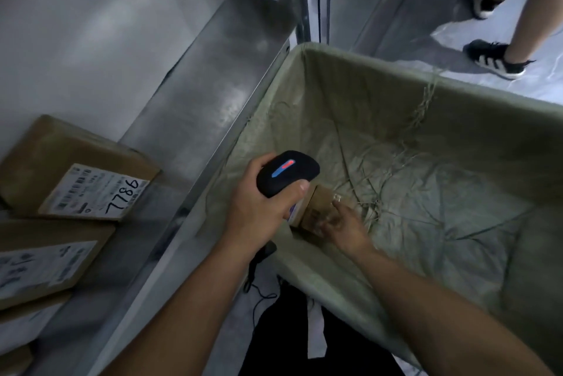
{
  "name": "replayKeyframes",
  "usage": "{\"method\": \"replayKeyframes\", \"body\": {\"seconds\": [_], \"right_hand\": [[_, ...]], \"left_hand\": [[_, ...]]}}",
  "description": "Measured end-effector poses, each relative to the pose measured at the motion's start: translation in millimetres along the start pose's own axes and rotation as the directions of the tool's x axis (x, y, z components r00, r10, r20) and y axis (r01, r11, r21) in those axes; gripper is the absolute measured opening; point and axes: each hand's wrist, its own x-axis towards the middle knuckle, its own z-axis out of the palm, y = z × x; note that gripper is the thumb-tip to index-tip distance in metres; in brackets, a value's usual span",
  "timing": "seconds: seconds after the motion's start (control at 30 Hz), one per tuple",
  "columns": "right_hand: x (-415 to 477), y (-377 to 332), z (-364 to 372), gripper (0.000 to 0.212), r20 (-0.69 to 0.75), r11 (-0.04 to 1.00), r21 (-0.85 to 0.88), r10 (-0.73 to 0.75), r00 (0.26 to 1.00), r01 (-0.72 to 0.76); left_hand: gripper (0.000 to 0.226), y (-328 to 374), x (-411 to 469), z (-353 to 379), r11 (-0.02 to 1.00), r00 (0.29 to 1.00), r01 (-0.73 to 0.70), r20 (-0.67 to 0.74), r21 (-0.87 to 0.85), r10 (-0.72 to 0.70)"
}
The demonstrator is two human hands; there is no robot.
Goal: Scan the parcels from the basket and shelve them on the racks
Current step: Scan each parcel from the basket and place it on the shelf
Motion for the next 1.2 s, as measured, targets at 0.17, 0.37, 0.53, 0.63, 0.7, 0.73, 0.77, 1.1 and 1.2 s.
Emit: {"method": "replayKeyframes", "body": {"seconds": [0.17,0.37,0.53,0.63,0.7,0.73,0.77,1.1,1.2], "right_hand": [[10.3,10.6,12.2,0.091,-0.011,0.998,0.05,0.041,0.999,-0.04],[12.6,19.7,18.8,0.109,-0.071,0.981,0.182,0.085,0.994,-0.071],[10.3,25.6,17.4,0.115,-0.107,0.952,0.235,0.226,0.968,-0.196],[15.5,34.7,15.6,0.122,-0.136,0.928,0.319,0.248,0.959,-0.194],[20.7,38.7,14.8,0.12,-0.141,0.927,0.329,0.234,0.962,-0.177],[22.7,39.6,13.9,0.118,-0.141,0.923,0.338,0.244,0.959,-0.185],[23.9,39.6,12.5,0.114,-0.147,0.917,0.351,0.253,0.956,-0.189],[6.1,49.4,-1.3,0.1,-0.29,0.984,0.174,0.098,0.952,-0.048],[0.4,49.4,-6.6,0.081,-0.268,0.991,0.057,0.135,0.954,-0.124]], "left_hand": [[0.043,-7.3,11.4,-0.8,0.998,0.999,0.043,0.026,-0.042,-0.042],[0.042,-15.3,28.6,-0.1,0.993,0.995,0.089,0.059,-0.079,-0.085],[0.041,-21.3,34.9,3.7,0.991,0.99,0.108,0.098,-0.081,-0.099],[0.042,-23.0,37.8,4.7,0.986,0.986,0.133,0.11,-0.097,-0.123],[0.042,-23.8,40.7,3.5,0.985,0.985,0.145,0.109,-0.099,-0.134],[0.042,-24.7,42.1,2.5,0.985,0.985,0.145,0.108,-0.095,-0.134],[0.04,-25.6,43.3,1.7,0.985,0.985,0.146,0.107,-0.092,-0.136],[0.045,-24.6,50.1,3.3,0.983,0.983,0.15,0.127,-0.102,-0.136],[0.043,-22.2,49.5,8.1,0.983,0.983,0.148,0.128,-0.106,-0.134]]}}
